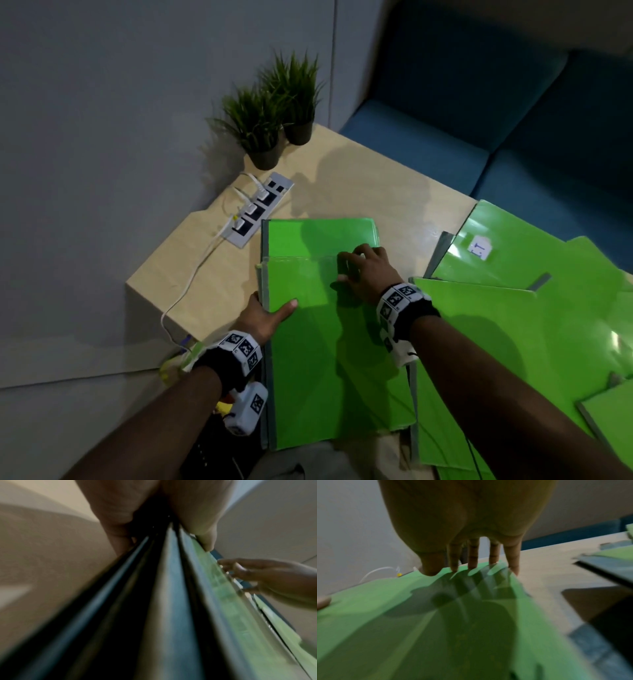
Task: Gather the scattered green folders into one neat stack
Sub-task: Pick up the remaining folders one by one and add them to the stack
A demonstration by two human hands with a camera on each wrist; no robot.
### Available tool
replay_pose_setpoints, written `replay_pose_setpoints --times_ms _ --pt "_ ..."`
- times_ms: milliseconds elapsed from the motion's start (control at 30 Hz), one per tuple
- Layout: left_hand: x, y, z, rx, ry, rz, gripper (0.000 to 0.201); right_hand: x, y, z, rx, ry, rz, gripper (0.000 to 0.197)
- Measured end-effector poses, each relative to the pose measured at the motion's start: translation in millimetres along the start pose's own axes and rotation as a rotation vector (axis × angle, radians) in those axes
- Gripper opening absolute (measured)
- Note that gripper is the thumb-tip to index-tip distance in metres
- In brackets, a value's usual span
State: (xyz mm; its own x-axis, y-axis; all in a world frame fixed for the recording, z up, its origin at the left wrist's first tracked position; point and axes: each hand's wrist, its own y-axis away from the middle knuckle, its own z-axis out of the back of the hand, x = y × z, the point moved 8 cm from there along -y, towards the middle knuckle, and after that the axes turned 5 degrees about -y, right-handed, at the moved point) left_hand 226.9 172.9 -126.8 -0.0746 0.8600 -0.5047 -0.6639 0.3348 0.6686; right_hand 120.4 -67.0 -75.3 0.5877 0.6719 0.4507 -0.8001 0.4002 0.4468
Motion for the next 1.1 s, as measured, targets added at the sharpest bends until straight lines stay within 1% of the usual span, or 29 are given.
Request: replay_pose_setpoints --times_ms 67,100,133,167,200,233,267,300,333,367,400,433,467,500,567,600,633,667,700,767,800,867,933,967,1033,1067,1100 --pt "-3.6 -1.0 1.1 -0.013 -0.010 0.010 0.135 -5.4 7.3 5.7 0.045 -0.042 0.051 0.052" --pt "-7.4 -1.1 2.1 -0.017 -0.012 0.009 0.133 -14.8 10.9 9.9 0.033 -0.072 0.049 0.055" --pt "-12.1 -0.5 2.5 -0.017 -0.005 0.002 0.125 -29.1 16.7 17.4 -0.023 -0.112 0.023 0.056" --pt "-17.9 -0.8 3.5 -0.022 0.009 -0.017 0.113 -49.0 25.3 30.1 -0.133 -0.165 -0.026 0.055" --pt "-23.4 -1.0 4.9 -0.025 0.025 -0.037 0.098 -74.4 38.7 45.7 -0.274 -0.226 -0.101 0.053" --pt "-27.0 -2.9 6.3 -0.033 0.035 -0.056 0.088 -103.9 59.1 60.5 -0.414 -0.272 -0.204 0.050" --pt "-30.7 -4.7 7.3 -0.037 0.032 -0.066 0.085 -135.9 85.3 71.6 -0.529 -0.295 -0.340 0.048" --pt "-34.8 -6.9 7.9 -0.043 0.030 -0.077 0.086 -168.3 115.5 77.6 -0.611 -0.310 -0.504 0.049" --pt "-37.8 -9.8 7.7 -0.041 0.028 -0.085 0.086 -196.1 148.4 79.2 -0.652 -0.319 -0.685 0.052" --pt "-41.7 -11.7 7.0 -0.032 0.034 -0.097 0.083 -220.9 179.5 73.5 -0.644 -0.343 -0.857 0.058" --pt "-43.6 -14.3 5.9 -0.017 0.035 -0.100 0.078 -237.3 205.7 64.7 -0.603 -0.371 -0.988 0.066" --pt "-44.1 -17.7 4.7 -0.005 0.030 -0.104 0.075 -245.5 225.5 55.5 -0.543 -0.396 -1.074 0.075" --pt "-44.0 -18.8 3.0 0.011 0.018 -0.093 0.076 -249.3 239.9 45.8 -0.483 -0.408 -1.115 0.081" --pt "-43.5 -20.3 1.7 0.014 0.012 -0.091 0.077 -247.6 249.3 39.6 -0.446 -0.413 -1.119 0.081" --pt "-43.3 -22.7 2.3 0.002 0.038 -0.101 0.071 -245.1 258.1 34.2 -0.460 -0.427 -1.096 0.071" --pt "-42.3 -24.0 3.2 0.002 0.056 -0.108 0.067 -243.4 260.0 32.3 -0.479 -0.473 -1.079 0.068" --pt "-41.6 -24.7 2.7 0.025 0.083 -0.114 0.065 -239.6 262.3 30.2 -0.499 -0.561 -1.062 0.068" --pt "-40.0 -23.4 2.3 0.061 0.126 -0.103 0.064 -239.2 262.3 27.5 -0.497 -0.598 -1.048 0.067" --pt "-38.0 -23.8 1.4 0.100 0.185 -0.104 0.061 -237.9 262.5 28.8 -0.502 -0.595 -1.037 0.067" --pt "-33.2 -23.0 2.2 0.147 0.274 -0.107 0.046 -235.9 263.4 35.4 -0.474 -0.486 -1.035 0.066" --pt "-28.3 -25.6 3.2 0.149 0.295 -0.117 0.046 -239.1 262.3 34.7 -0.468 -0.473 -1.036 0.068" --pt "-26.8 -19.8 5.6 0.131 0.310 -0.154 0.060 -238.9 258.9 29.8 -0.439 -0.525 -1.044 0.074" --pt "-25.9 -13.5 8.9 0.096 0.332 -0.178 0.061 -240.7 250.9 23.1 -0.437 -0.598 -1.045 0.078" --pt "-24.7 -10.8 11.2 0.078 0.340 -0.185 0.061 -241.3 246.5 20.6 -0.424 -0.616 -1.035 0.076" --pt "-24.6 -6.4 14.5 0.061 0.357 -0.221 0.073 -239.3 236.3 17.9 -0.401 -0.667 -1.002 0.066" --pt "-25.8 -1.9 15.2 0.070 0.369 -0.234 0.077 -238.5 231.1 18.6 -0.420 -0.716 -0.975 0.064" --pt "-31.1 8.7 17.0 0.073 0.388 -0.244 0.075 -234.0 229.0 24.1 -0.451 -0.763 -0.946 0.062"
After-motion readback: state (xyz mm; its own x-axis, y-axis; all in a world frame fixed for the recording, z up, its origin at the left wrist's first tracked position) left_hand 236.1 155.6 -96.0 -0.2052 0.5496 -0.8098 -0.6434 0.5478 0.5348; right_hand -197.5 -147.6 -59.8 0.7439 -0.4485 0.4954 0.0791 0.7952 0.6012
